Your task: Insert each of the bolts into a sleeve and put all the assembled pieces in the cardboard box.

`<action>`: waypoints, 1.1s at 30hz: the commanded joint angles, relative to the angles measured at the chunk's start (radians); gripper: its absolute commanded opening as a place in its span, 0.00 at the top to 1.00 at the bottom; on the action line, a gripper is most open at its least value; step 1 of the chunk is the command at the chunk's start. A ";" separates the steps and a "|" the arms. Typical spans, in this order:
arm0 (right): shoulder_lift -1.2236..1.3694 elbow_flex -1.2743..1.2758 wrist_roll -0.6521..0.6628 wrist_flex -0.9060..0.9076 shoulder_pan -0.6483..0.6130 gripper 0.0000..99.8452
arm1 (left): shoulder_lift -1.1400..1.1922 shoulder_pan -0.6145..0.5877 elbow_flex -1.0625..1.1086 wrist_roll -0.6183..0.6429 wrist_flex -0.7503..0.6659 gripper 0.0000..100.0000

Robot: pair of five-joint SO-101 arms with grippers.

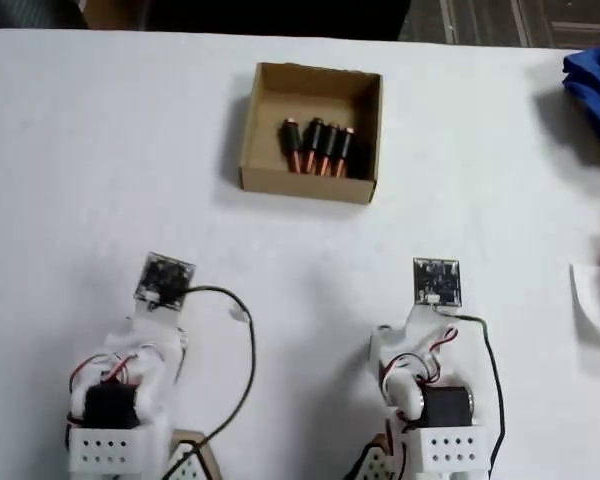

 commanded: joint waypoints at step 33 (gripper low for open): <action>-0.013 0.012 0.002 -0.016 -0.004 0.83 | -0.023 -0.021 0.024 0.173 0.006 0.94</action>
